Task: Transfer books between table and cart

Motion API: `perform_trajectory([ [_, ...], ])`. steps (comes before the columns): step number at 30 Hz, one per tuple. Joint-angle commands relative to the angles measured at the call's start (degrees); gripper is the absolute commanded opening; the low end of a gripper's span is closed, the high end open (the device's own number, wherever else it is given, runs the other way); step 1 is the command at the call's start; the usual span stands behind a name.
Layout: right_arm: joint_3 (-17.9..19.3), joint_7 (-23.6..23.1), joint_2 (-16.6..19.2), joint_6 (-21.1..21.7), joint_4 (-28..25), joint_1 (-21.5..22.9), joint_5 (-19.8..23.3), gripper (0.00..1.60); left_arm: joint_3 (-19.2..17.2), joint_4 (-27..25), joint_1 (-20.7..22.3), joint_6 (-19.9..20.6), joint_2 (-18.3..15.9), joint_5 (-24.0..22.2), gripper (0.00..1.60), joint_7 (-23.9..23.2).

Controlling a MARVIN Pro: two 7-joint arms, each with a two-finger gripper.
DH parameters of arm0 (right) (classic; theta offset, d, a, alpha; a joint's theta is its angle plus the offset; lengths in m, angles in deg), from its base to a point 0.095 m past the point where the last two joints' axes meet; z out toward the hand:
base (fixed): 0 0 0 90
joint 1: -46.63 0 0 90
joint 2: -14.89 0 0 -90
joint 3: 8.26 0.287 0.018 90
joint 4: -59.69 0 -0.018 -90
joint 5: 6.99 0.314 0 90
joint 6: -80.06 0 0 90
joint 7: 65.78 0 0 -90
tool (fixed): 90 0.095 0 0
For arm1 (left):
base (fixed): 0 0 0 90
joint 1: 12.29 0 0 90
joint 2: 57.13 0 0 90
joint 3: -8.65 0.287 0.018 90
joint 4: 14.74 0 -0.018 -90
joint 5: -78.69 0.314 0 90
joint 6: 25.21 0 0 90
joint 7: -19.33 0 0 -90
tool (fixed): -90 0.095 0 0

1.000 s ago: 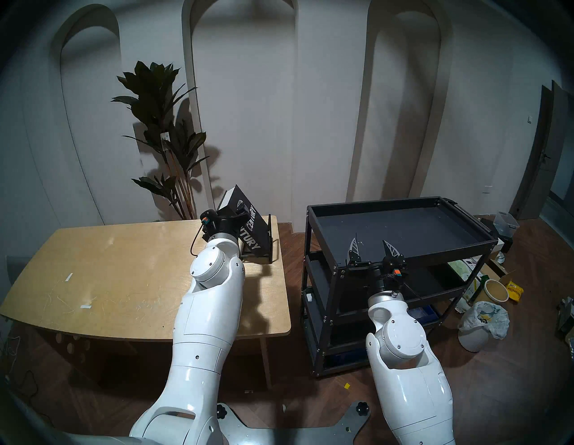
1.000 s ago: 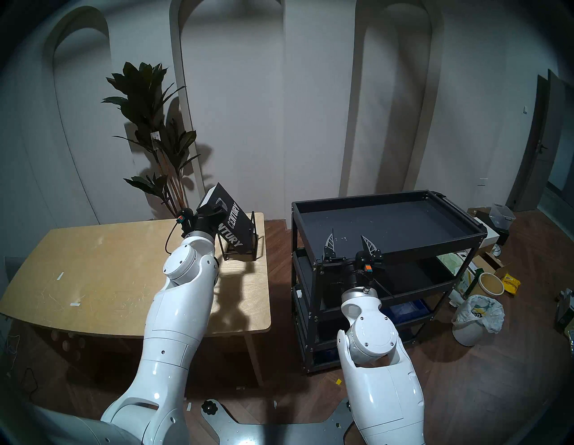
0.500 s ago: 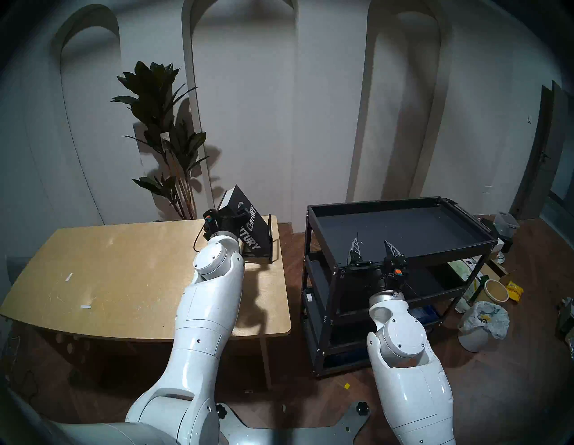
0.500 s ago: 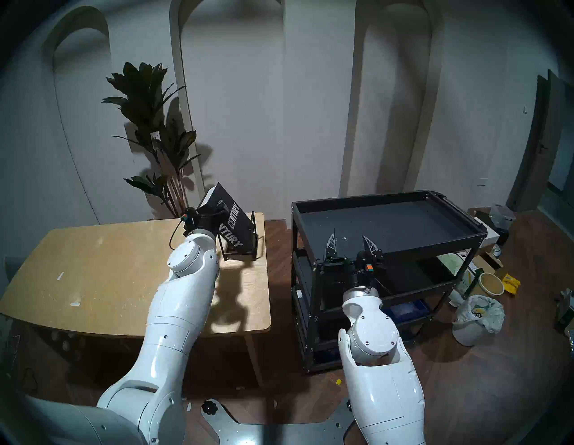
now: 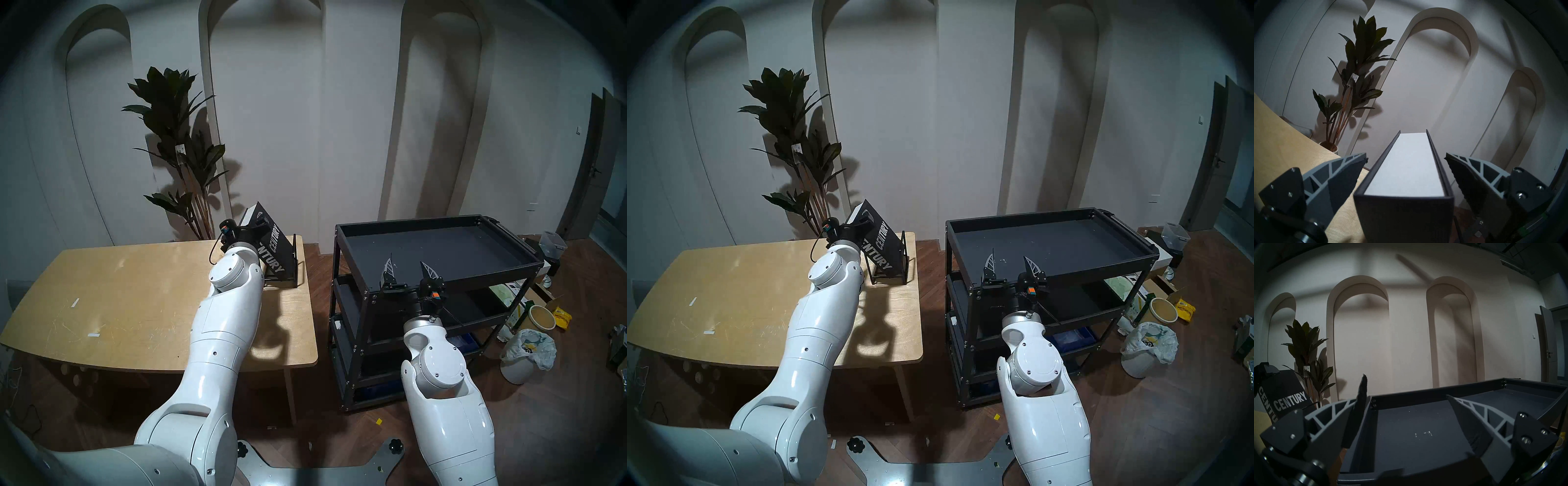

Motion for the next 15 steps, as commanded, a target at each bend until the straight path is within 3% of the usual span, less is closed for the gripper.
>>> perform_trajectory([
  [1, 0.0, 0.0, -0.5, -0.6, -1.9, 0.7, 0.7, 1.60, -0.1, -0.3, 3.1, 0.5, 0.1, -1.1, 1.60, -1.2],
  [15, 0.3, 0.2, -0.4, 0.3, -4.5, 0.3, 1.8, 1.60, -0.3, 1.0, 3.3, 1.3, 0.1, -3.0, 1.60, -1.7],
])
